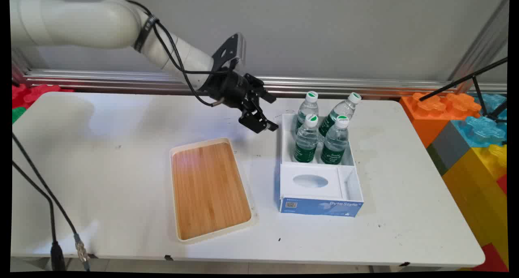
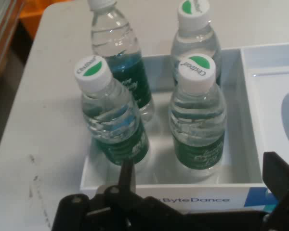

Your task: Pick up the green bottle from the white box

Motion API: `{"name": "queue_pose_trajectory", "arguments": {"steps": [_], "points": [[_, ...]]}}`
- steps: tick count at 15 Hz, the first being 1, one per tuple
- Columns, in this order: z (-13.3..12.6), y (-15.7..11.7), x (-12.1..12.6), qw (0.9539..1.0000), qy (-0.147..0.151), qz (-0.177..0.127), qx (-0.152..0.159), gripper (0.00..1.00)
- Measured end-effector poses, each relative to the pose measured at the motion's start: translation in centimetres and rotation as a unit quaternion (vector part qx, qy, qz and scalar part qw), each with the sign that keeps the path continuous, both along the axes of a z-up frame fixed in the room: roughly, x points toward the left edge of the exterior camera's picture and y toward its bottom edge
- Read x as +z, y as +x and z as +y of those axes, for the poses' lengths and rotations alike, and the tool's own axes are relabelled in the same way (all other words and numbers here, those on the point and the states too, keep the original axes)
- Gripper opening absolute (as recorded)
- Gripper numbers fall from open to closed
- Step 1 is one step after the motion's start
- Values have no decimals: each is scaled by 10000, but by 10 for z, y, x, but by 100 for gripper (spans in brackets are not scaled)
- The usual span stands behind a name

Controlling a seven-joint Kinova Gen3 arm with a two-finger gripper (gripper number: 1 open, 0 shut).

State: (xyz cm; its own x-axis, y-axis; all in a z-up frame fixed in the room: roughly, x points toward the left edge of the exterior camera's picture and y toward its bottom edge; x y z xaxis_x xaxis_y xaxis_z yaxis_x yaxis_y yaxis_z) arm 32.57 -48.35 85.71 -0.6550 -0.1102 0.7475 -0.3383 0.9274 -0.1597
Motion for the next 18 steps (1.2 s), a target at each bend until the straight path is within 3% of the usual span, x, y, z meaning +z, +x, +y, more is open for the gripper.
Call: {"name": "queue_pose_trajectory", "arguments": {"steps": [5,10,18], "points": [[-17,-1,-37,9976,253,527,-365,100],[-27,-13,-66,9941,343,836,-594,100],[-44,-37,-100,9929,265,1062,-457,100]]}}
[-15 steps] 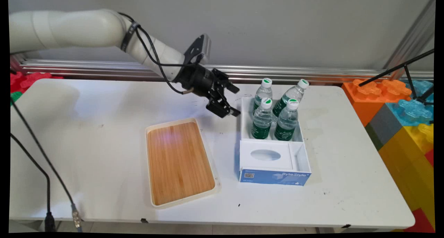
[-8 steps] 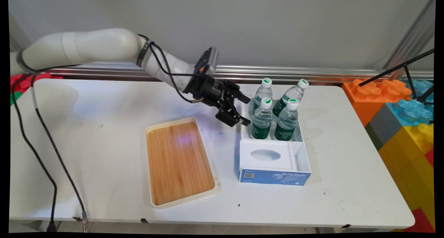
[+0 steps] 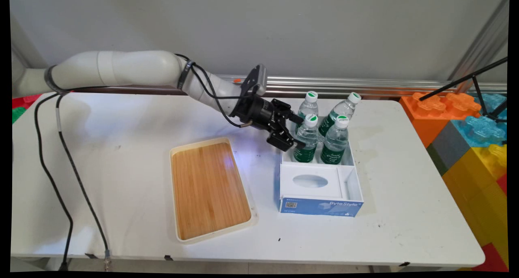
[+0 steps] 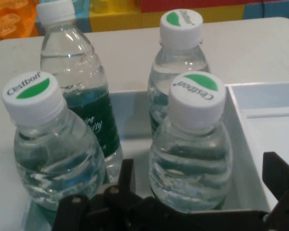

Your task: Pick up the green bottle from the white box

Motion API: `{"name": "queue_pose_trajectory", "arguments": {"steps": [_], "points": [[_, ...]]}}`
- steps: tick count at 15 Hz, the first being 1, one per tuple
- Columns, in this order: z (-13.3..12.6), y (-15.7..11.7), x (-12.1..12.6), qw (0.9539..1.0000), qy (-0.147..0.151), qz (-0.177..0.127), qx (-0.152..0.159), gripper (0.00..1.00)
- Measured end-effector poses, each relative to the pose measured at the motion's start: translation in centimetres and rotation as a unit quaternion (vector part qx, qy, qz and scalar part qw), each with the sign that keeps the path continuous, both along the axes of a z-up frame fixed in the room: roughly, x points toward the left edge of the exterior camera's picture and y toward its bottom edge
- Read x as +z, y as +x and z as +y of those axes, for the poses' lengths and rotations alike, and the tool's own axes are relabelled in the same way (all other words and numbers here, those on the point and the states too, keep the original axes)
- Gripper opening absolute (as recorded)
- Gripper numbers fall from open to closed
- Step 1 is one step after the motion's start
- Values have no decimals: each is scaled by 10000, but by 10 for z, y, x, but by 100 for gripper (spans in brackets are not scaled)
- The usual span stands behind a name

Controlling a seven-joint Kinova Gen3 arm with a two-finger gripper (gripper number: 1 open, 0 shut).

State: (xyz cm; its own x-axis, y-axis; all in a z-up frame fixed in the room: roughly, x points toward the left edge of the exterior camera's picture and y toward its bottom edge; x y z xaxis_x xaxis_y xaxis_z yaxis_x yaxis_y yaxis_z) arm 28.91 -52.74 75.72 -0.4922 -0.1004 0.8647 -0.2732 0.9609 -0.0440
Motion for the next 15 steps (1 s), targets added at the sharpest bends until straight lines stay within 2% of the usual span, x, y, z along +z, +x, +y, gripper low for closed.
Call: {"name": "queue_pose_trajectory", "arguments": {"steps": [14,15], "points": [[-7,-22,-24,9997,93,177,114,100],[-7,-23,-25,9997,83,182,113,0]]}}
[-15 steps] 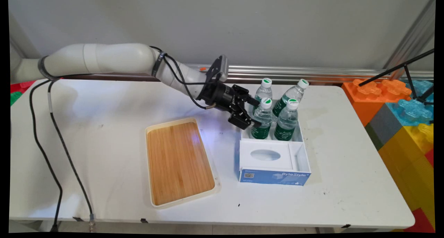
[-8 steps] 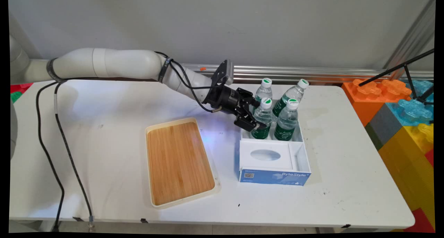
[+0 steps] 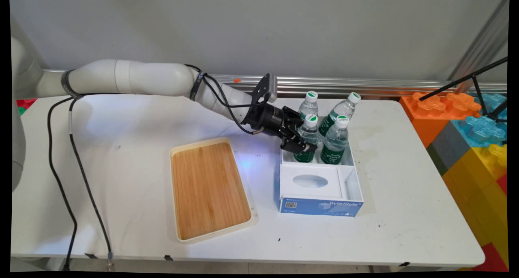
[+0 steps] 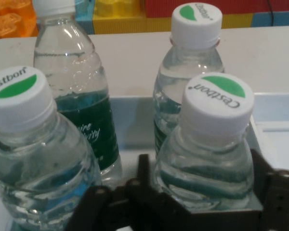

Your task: Pick up the green bottle from the white box, then place the picked object on the tray

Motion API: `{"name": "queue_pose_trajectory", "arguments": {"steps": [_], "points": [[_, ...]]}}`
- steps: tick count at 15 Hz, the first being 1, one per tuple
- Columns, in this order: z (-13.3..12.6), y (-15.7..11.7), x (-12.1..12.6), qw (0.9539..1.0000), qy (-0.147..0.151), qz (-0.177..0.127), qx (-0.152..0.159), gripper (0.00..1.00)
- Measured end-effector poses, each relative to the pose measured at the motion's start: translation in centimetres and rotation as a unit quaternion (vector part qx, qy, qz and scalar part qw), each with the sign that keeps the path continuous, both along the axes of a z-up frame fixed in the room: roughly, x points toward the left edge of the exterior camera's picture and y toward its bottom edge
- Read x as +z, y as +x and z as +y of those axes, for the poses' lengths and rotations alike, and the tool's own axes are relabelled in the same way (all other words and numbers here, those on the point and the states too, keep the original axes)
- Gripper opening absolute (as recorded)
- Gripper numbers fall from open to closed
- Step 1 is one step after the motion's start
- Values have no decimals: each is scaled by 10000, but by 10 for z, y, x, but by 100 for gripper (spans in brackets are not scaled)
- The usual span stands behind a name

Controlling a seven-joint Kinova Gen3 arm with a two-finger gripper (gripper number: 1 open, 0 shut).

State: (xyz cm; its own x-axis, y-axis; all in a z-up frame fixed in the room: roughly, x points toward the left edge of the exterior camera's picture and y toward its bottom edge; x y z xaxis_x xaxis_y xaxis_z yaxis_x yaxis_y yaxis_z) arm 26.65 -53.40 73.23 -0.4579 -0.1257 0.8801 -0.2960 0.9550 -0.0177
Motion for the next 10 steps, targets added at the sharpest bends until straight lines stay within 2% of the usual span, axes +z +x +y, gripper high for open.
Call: {"name": "queue_pose_trajectory", "arguments": {"steps": [5,10], "points": [[3,1,2,10000,2,-2,-7,0],[10,3,27,9999,12,130,58,0]]}}
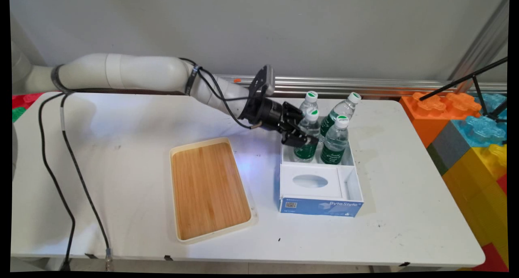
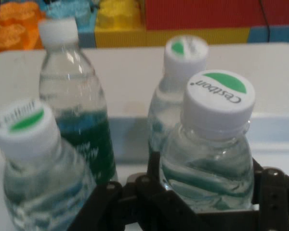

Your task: Place the picked object on the tray

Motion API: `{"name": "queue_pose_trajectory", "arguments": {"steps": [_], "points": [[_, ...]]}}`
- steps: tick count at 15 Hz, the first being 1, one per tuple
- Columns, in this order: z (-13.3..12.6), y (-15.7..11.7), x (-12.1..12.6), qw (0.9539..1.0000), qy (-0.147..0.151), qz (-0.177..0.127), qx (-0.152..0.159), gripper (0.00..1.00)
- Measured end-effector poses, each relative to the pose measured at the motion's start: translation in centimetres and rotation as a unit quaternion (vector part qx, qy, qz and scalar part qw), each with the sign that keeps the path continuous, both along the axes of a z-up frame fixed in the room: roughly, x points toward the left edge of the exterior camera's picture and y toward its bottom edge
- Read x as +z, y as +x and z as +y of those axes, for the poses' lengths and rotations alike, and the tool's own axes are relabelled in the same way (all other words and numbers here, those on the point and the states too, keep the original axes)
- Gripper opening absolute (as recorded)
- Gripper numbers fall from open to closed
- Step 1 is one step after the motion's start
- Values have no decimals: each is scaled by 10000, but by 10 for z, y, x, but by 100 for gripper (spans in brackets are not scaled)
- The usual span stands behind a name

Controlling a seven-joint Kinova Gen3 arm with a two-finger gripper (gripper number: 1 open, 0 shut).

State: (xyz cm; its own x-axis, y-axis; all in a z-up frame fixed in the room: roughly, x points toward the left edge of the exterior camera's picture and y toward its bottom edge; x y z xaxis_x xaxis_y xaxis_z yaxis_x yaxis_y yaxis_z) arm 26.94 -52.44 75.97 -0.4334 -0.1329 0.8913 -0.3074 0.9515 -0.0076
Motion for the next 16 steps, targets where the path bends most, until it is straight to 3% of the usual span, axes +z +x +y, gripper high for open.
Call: {"name": "queue_pose_trajectory", "arguments": {"steps": [7,10,16], "points": [[13,6,85,9992,-69,166,347,0],[34,23,114,9989,-13,-45,473,0],[105,77,134,9966,369,-735,60,0]]}}
